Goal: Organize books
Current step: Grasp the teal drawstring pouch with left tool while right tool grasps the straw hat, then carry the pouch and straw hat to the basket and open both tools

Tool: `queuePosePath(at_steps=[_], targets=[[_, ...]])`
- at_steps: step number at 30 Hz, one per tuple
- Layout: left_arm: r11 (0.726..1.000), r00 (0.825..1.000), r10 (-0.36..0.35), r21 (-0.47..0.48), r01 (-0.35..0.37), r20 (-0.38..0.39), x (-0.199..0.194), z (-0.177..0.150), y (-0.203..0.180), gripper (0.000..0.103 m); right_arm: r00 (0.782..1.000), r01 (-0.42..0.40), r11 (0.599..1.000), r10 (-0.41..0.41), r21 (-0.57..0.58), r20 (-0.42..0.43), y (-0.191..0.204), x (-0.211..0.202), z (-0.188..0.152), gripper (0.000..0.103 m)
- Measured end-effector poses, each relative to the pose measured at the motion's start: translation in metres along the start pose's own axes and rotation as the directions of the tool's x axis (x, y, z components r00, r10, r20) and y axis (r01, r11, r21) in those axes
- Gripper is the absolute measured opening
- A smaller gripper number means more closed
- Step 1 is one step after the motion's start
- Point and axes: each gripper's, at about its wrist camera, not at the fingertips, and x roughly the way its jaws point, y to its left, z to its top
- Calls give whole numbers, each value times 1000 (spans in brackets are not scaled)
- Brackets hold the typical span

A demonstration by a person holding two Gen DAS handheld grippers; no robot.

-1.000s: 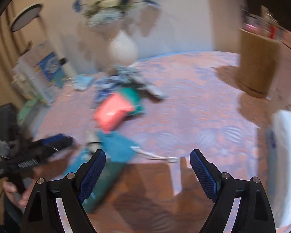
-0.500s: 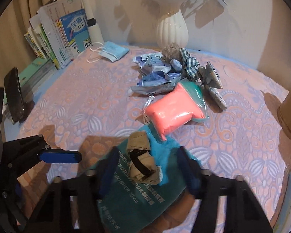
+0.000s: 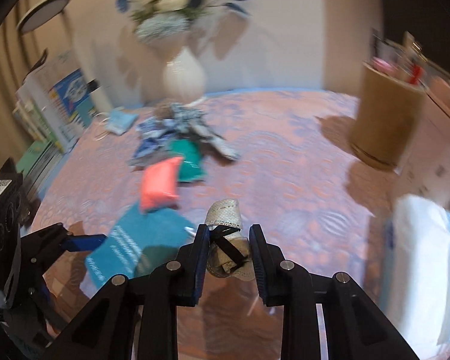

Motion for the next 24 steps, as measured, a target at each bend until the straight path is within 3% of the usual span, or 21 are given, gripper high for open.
queuePosePath(at_steps=[1, 4, 6, 9, 13, 17, 18, 22, 23, 24], targets=[[1000, 1000, 21, -1, -21, -7, 3, 0, 1, 95, 1000, 3, 1000, -3, 21, -2, -8, -1, -2, 27], [998, 998, 61, 7, -62, 11, 1, 0, 6, 74, 1000, 3, 999, -3, 48, -6, -21, -4, -8, 27], [997, 997, 75, -9, -75, 27, -4, -2, 13, 46, 1000, 0, 998, 0, 56, -9, -23, -2, -12, 27], [997, 997, 57, -59, -54, 44, -14, -7, 31, 17, 1000, -13, 998, 14, 60, -12, -23, 1, -14, 27], [995, 998, 30, -92, -24, 61, -29, -18, 41, 15, 999, -25, 997, 28, 67, -44, -20, 11, -17, 31], [995, 996, -10, -95, 18, 86, -51, -29, 43, 15, 998, -24, 997, 29, 78, -59, -20, 20, -19, 53], [995, 996, -12, -100, 21, 93, -55, -30, 44, 15, 998, -31, 996, 35, 81, -57, -20, 21, -20, 53], [990, 989, -46, -123, 63, 138, -68, -26, 44, 15, 998, -1, 998, 4, 61, -55, -14, 23, -20, 50], [989, 987, -53, -126, 72, 150, -70, -25, 43, 15, 998, 14, 999, -11, 51, -54, -11, 22, -20, 35], [987, 984, -66, -131, 88, 168, -73, -22, 43, 15, 998, 30, 999, -28, 37, -52, -9, 21, -20, 29]])
